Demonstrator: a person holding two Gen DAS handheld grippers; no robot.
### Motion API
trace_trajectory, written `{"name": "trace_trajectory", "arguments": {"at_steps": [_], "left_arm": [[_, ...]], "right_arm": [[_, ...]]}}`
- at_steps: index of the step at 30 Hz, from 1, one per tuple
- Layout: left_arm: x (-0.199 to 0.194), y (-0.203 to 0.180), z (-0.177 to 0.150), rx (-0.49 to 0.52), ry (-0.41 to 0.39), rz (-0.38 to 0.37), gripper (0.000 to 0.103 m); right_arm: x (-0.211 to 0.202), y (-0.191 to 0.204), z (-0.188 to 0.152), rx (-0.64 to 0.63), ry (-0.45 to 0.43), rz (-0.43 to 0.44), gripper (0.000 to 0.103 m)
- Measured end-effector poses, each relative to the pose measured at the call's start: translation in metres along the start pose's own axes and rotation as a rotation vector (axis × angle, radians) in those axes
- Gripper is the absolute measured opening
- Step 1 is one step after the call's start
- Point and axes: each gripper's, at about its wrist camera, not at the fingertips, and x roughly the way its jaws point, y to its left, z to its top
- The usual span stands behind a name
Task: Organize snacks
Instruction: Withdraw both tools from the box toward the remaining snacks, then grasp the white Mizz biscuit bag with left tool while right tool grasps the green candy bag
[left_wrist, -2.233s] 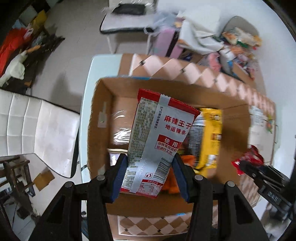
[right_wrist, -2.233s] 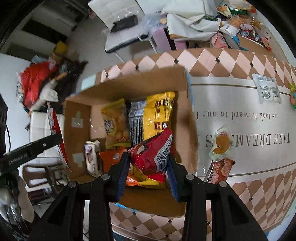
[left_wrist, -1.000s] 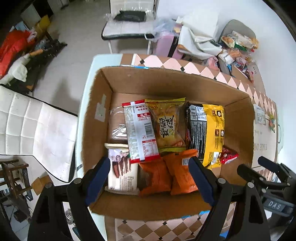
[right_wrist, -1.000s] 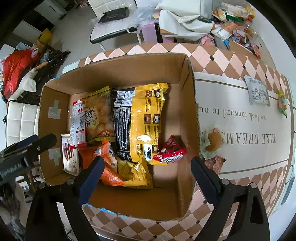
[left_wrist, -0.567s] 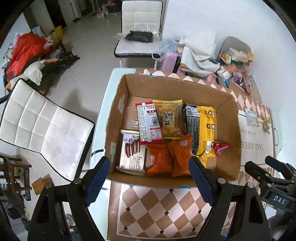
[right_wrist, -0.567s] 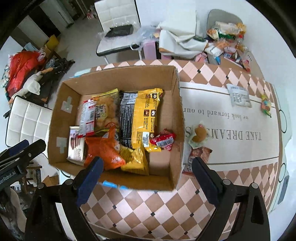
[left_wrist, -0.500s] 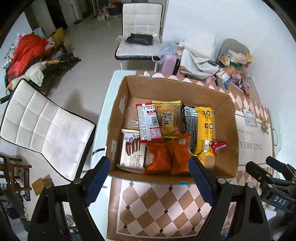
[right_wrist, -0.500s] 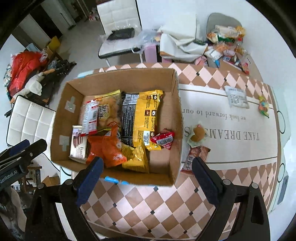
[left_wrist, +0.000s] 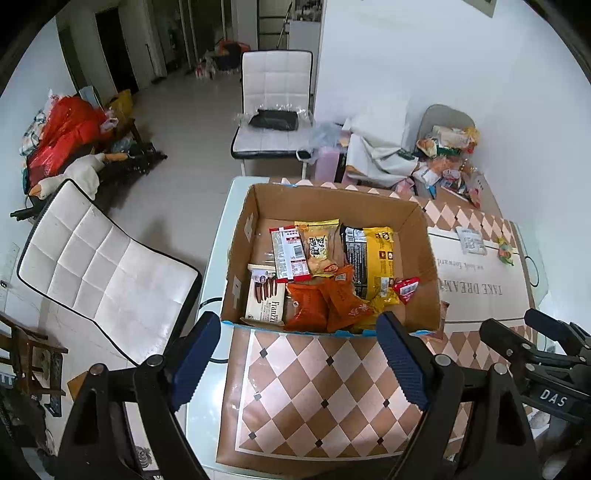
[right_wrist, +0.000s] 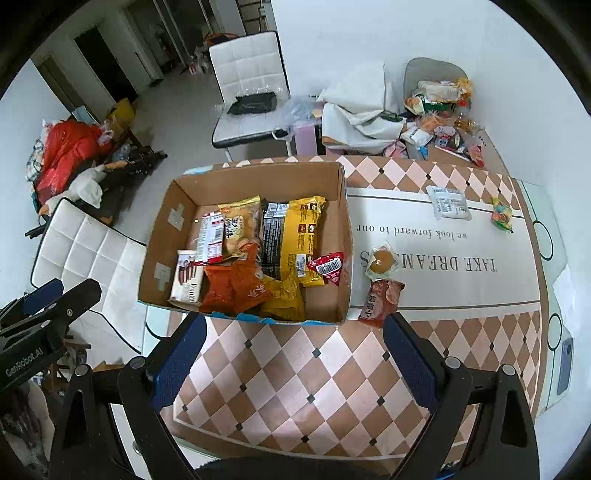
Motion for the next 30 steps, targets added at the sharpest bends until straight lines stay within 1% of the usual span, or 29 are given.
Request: {"name": "trace_trajectory", "arguments": {"at_steps": [4, 9, 12, 14, 15, 17, 20, 21, 23, 25, 28, 30], "left_arm": [[-0.014, -0.003, -0.009, 0.012, -0.019, 0.008, 0.086], [-0.021, -0.010, -0.010, 0.008, -0.018, -0.017, 0.086], [-0.019, -0.027, 0.000, 0.029, -0.027, -0.028, 0.086], [-0.015, -0.042, 0.008, 0.045, -0.028, -0.048, 0.086], [-0.011, -0.056, 0.015, 0.062, -0.027, -0.058, 0.086], [-0.003, -0.082, 0.026, 0.093, -0.019, -0.074, 0.086], [0.016, -0.133, 0.046, 0.150, 0.001, -0.106, 0.086], [0.026, -0.156, 0.056, 0.174, 0.015, -0.121, 0.086], [0.043, -0.191, 0.069, 0.211, 0.035, -0.122, 0.086], [0.069, -0.235, 0.084, 0.260, 0.064, -0.128, 0.086], [0.108, -0.285, 0.099, 0.327, 0.105, -0.128, 0.086], [0.146, -0.329, 0.110, 0.409, 0.149, -0.132, 0.086]], "right_arm": [[-0.017, 0.003, -0.008, -0.008, -0.027, 0.001, 0.098], [-0.026, 0.001, -0.012, 0.011, -0.025, 0.035, 0.098], [-0.026, -0.011, -0.010, 0.035, -0.017, 0.040, 0.098], [-0.024, -0.026, -0.006, 0.064, -0.006, 0.050, 0.098], [-0.022, -0.037, -0.003, 0.083, 0.000, 0.051, 0.098], [-0.020, -0.066, 0.005, 0.133, 0.001, 0.041, 0.098], [-0.015, -0.114, 0.017, 0.202, -0.002, 0.020, 0.098], [-0.014, -0.137, 0.024, 0.233, -0.007, 0.005, 0.098], [-0.009, -0.182, 0.037, 0.287, -0.016, -0.021, 0.098], [-0.001, -0.224, 0.050, 0.333, -0.015, -0.044, 0.098], [0.017, -0.288, 0.068, 0.397, 0.002, -0.069, 0.098], [0.035, -0.334, 0.081, 0.425, 0.026, -0.075, 0.098]]}}
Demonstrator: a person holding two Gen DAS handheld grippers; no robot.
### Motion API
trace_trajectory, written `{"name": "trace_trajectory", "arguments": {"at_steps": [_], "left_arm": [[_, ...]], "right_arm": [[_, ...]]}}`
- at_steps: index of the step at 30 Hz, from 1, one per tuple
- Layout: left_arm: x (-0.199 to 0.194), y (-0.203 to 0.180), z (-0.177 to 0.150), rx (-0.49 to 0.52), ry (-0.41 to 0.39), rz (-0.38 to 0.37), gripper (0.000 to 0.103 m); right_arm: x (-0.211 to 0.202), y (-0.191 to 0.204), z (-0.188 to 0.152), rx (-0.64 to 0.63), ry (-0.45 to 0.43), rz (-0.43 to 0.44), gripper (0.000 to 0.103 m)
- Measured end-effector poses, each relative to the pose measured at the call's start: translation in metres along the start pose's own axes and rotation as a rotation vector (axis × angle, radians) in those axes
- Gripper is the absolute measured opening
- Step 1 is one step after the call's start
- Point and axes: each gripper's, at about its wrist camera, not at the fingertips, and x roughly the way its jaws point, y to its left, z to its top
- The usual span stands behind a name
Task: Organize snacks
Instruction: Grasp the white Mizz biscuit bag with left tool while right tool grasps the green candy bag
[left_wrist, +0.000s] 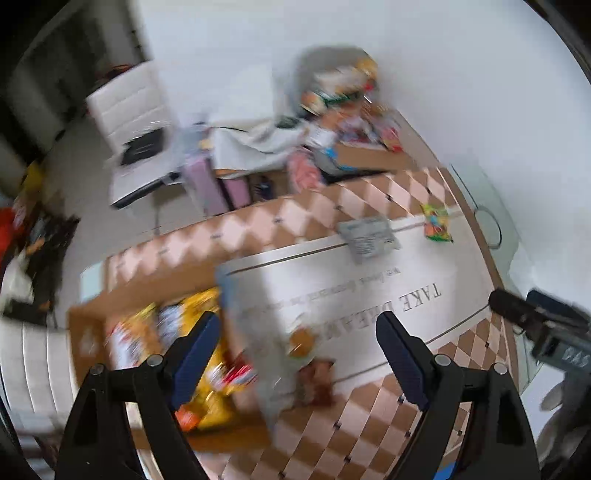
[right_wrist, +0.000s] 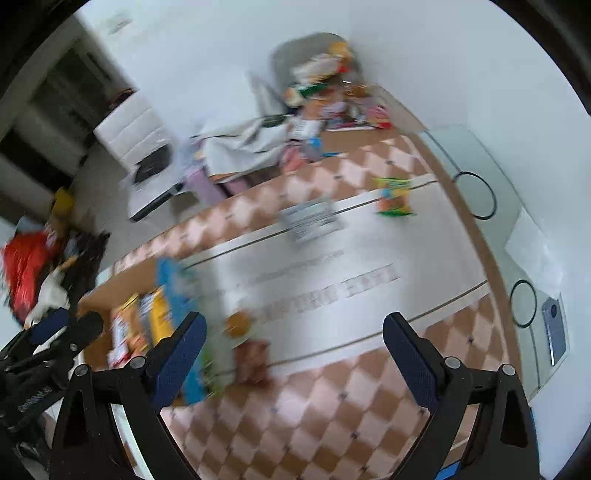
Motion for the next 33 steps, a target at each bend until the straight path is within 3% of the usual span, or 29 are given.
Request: {"name": "trace_trajectory", "arguments": {"at_steps": [7, 10, 16, 20, 24, 33], "left_arm": [[0.129, -0.077, 0.066, 0.296, 0.158, 0.017, 0.086], [0.172, -0.097, 0.078, 0.386, 0.207, 0.035, 0.086], [0.235, -0.133, 0.088, 0.573, 0.290, 0.076, 0.086], [0.262, -0.148, 0.093, 0.633, 0.335, 0.102, 0.086], [0.278, -0.155, 0.098, 0.643, 0.384, 0.066, 0.086], [0.286, -0.155, 0.085, 0.660, 0.483, -0.013, 0.086]], "right_arm": [[0.110, -0.089, 0.083, 0.099, 0.196, 0.040, 0.098], [0.160, -0.118, 0.108, 0.159, 0.273, 0.060, 0.098], [0.231, -0.148, 0.143, 0.189, 0.336, 0.044, 0.098], [0.263, -0.155, 0.163, 0.187, 0.360, 0.037, 0.098], [0.286, -0.162, 0.175, 0.179, 0.388, 0.000, 0.098], [0.310, -0.164, 0.177, 0.179, 0.435, 0.022, 0.097]]}}
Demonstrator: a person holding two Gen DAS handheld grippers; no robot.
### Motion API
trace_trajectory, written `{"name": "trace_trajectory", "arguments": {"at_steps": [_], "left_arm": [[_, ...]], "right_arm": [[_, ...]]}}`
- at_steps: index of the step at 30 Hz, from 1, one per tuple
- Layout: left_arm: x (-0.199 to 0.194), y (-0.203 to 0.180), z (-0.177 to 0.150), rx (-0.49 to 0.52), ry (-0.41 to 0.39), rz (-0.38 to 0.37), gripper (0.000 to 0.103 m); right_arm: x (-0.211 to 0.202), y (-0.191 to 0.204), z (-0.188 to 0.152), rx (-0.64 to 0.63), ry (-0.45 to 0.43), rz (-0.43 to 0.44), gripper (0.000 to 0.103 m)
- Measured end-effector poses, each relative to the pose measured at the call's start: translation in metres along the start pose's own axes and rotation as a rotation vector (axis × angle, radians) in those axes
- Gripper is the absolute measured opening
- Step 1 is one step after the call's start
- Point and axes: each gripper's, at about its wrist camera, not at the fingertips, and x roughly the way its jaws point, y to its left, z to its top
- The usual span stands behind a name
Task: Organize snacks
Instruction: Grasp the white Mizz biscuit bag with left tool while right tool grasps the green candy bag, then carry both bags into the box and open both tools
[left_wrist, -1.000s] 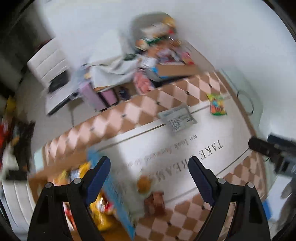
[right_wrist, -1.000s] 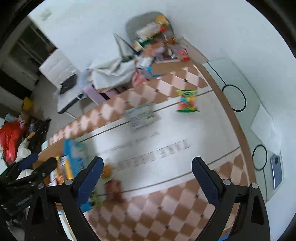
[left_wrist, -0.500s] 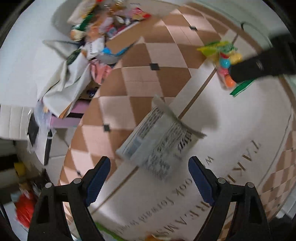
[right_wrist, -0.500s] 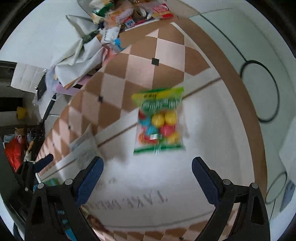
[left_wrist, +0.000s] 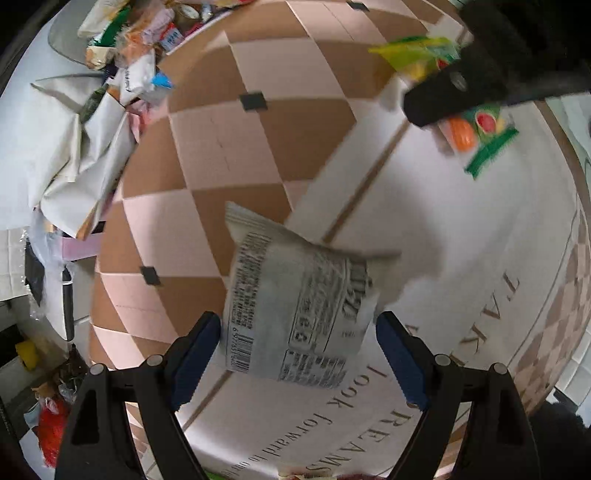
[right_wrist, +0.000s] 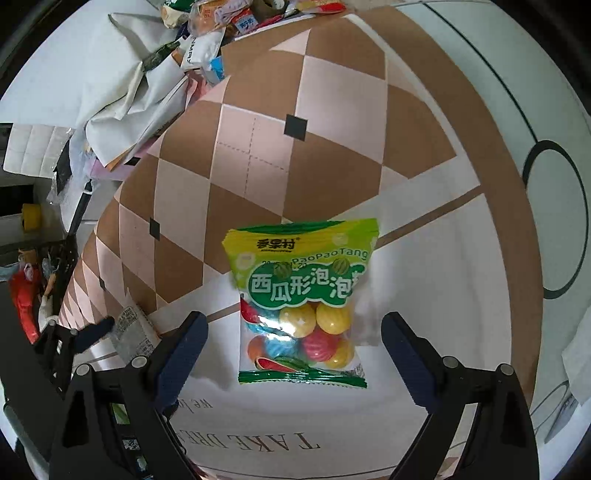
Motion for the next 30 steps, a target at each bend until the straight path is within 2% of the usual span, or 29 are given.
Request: {"name": "trace_trajectory", "arguments": {"at_steps": [3, 5, 6, 8, 10, 12, 16, 21, 26, 28, 30], "left_arm": [[0.002, 0.001, -0.001, -0.022, -0.018, -0.016, 0.084], [0.000, 0.004, -0.002, -0.053, -0.038, -0.035, 0.071], [-0.001, 0.007, -0.002, -0.063, -0.050, -0.035, 0.070], [-0.005, 0.007, -0.001, -0.076, -0.068, -0.008, 0.069], [-0.005, 0.004, -0.002, -0.091, -0.078, 0.010, 0.069], [-0.008, 0.001, -0.005, -0.095, -0.092, 0.026, 0.069], [-0.019, -0.002, -0.014, -0.119, -0.119, 0.021, 0.069], [-0.042, 0.009, -0.038, -0.227, -0.162, 0.002, 0.069], [-0.086, 0.027, -0.088, -0.384, -0.262, -0.085, 0.069], [-0.108, 0.033, -0.117, -0.455, -0.316, -0.105, 0.069], [-0.128, 0.042, -0.153, -0.523, -0.374, -0.154, 0.069]], "right_arm": [[0.002, 0.005, 0.001, -0.008, -0.003, -0.014, 0.097], [0.002, 0.008, 0.001, -0.016, -0.005, -0.029, 0.096], [0.002, 0.010, 0.001, -0.024, -0.008, -0.049, 0.094], [0.001, 0.017, 0.001, -0.046, -0.021, -0.102, 0.085], [-0.002, 0.024, -0.002, -0.075, -0.047, -0.158, 0.062], [-0.002, 0.031, -0.006, -0.091, -0.053, -0.155, 0.055], [-0.002, 0.035, -0.014, -0.111, -0.068, -0.163, 0.054], [-0.014, 0.038, -0.034, -0.111, -0.085, -0.132, 0.054], [-0.056, 0.054, -0.068, -0.151, -0.150, -0.092, 0.054], [-0.073, 0.067, -0.087, -0.179, -0.176, -0.074, 0.054], [-0.088, 0.085, -0.111, -0.219, -0.196, -0.046, 0.054]]}}
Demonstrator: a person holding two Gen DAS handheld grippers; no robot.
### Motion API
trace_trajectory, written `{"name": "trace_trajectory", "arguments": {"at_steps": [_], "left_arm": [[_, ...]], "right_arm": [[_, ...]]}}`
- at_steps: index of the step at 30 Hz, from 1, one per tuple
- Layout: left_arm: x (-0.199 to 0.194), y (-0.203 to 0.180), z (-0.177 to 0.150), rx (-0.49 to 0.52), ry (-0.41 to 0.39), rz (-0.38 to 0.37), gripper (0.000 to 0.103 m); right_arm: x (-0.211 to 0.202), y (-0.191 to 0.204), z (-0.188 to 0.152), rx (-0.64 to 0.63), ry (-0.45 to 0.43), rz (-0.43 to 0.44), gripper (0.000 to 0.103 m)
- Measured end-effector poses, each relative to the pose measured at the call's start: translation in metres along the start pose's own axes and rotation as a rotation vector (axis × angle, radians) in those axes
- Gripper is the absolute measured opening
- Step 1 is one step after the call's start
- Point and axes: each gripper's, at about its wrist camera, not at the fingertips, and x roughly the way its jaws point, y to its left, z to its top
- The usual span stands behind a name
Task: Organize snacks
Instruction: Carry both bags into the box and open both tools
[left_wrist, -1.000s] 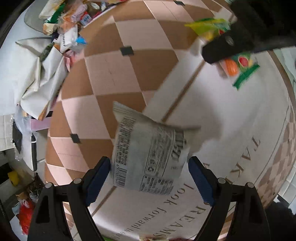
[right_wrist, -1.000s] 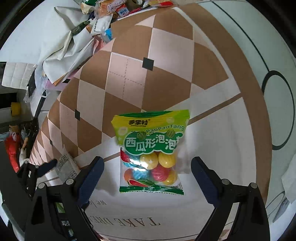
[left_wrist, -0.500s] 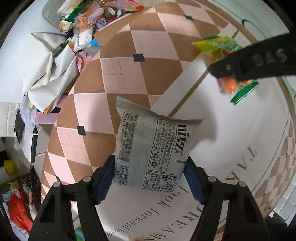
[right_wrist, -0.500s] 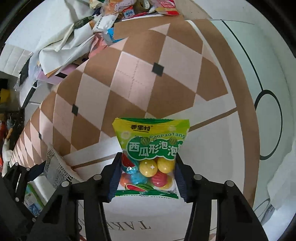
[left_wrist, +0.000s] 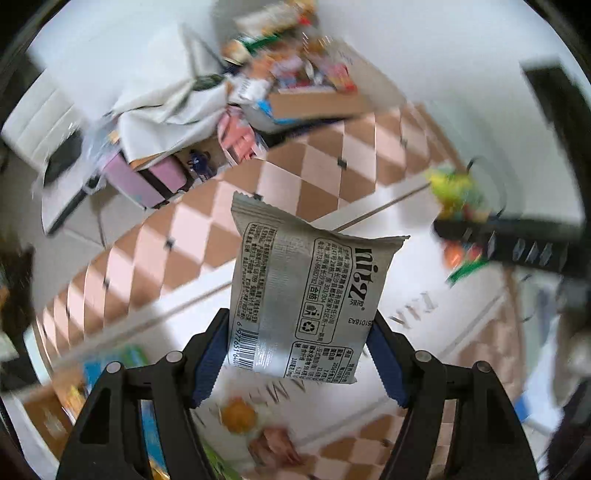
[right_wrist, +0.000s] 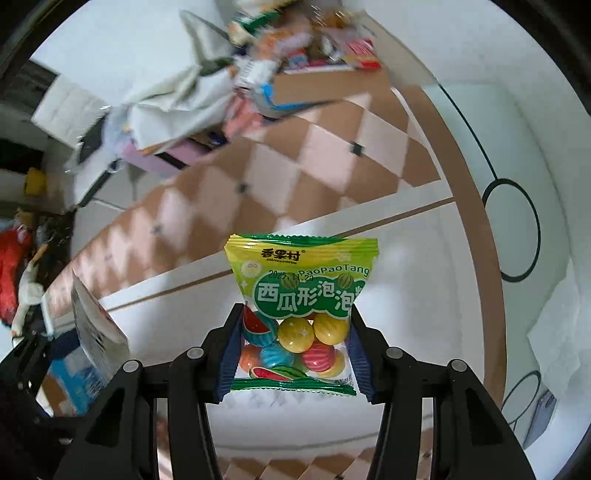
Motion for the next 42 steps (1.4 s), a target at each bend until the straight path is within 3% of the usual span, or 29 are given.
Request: {"name": "trace_trajectory", "arguments": {"at_steps": [4, 7, 15, 22, 28, 35, 42], "left_arm": [[-0.057, 0.040, -0.040, -0.116, -0.068, -0.036, 0.069], [-0.099, 0.080, -0.081, -0.188, -0.112, -0.022, 0.070], [-0.144, 0.199, -0.160, -0.357, -0.109, 0.039, 0.070], [-0.123, 0.285, -0.203, -0.469, -0.046, 0.053, 0.070], [-0.086, 0.343, -0.214, -0.551, 0.025, 0.028, 0.070], [-0.049, 0.376, -0.209, -0.591, 0.101, -0.021, 0.070], [-0.026, 0.386, -0.205, -0.588, 0.161, -0.037, 0.070]], "right_arm": [[-0.035, 0.052, -0.044, -0.064, -0.021, 0.070, 0.054], [-0.056, 0.097, -0.075, -0.117, -0.032, 0.122, 0.054], [-0.076, 0.255, -0.152, -0.283, -0.023, 0.221, 0.054], [-0.046, 0.367, -0.181, -0.379, 0.022, 0.203, 0.054], [0.007, 0.428, -0.179, -0.425, 0.073, 0.149, 0.054], [0.062, 0.465, -0.166, -0.434, 0.120, 0.109, 0.054], [0.097, 0.476, -0.156, -0.420, 0.152, 0.085, 0.054]]}}
